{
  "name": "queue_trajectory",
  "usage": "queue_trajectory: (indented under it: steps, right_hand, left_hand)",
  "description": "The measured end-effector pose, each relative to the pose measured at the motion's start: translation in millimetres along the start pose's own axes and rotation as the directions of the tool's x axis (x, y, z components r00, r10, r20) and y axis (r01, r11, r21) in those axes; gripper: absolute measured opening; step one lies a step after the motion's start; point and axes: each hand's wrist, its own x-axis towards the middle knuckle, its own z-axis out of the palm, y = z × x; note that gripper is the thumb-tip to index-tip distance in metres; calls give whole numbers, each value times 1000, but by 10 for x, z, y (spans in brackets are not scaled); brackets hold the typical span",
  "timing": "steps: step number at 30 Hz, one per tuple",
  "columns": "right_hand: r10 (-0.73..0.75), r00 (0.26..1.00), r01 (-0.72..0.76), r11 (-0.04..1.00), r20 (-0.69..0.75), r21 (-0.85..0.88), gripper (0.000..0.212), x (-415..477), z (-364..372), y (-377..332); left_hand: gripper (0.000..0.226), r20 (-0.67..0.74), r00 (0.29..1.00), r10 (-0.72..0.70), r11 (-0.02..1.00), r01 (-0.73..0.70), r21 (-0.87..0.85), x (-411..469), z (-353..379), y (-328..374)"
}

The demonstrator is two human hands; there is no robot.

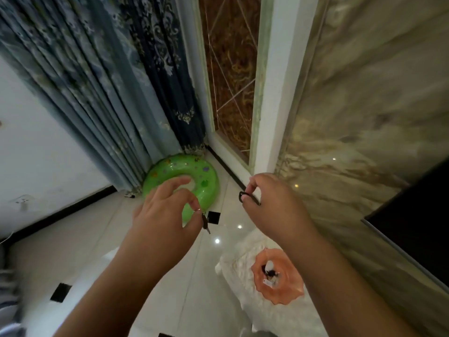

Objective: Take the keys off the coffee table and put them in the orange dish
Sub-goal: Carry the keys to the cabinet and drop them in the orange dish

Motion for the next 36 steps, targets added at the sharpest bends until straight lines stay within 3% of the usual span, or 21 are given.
queue_trajectory:
  steps: [8,14,22,27,31,36]
  right_hand:
    - [108,988,-107,994,-108,14,11,464,-95,256]
    - [339,920,-346,938,-195,-1,10,418,-135,478]
    - [655,683,-696,717,-323,-16,13,142,-22,494]
    - [785,509,-813,573,-352,102,10,-171,428,530]
    - [857,396,-862,470,-329,187,9,-465,764,631]
    - [911,319,-892,382,-262,240,10,-759,1125,988]
  left_hand:
    - [4,125,988,88,996,-91,16,741,140,-59]
    - [10,237,914,330,944,-322,-73,1387,425,44]
    - [11,379,684,623,782,-548,-298,1970,910,154]
    - [9,514,522,681,725,-583,-368,1984,1353,130]
    - [11,574,467,672,721,-588,-366,1863,1695,159]
    - [13,618,428,660,723,-584,-369,1660,2282,203]
